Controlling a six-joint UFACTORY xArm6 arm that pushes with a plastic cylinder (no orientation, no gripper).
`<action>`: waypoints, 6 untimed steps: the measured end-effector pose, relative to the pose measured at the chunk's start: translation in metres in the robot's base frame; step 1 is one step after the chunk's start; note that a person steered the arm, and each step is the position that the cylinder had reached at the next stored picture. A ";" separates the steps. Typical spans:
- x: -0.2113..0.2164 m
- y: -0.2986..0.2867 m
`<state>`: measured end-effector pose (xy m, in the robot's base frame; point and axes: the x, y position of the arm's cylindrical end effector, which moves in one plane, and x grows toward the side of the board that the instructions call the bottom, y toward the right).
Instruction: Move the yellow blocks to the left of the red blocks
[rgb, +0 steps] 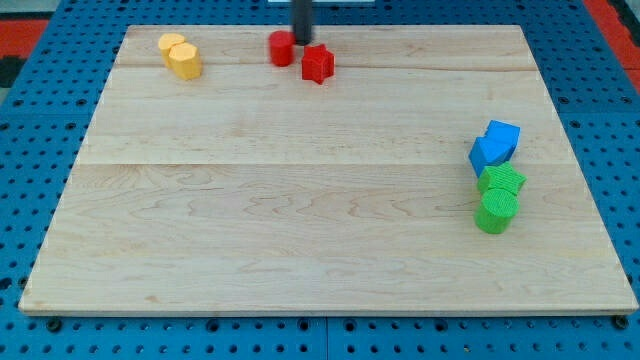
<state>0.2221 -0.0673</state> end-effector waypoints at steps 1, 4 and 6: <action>-0.001 -0.061; -0.013 -0.209; 0.016 -0.127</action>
<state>0.2379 -0.1940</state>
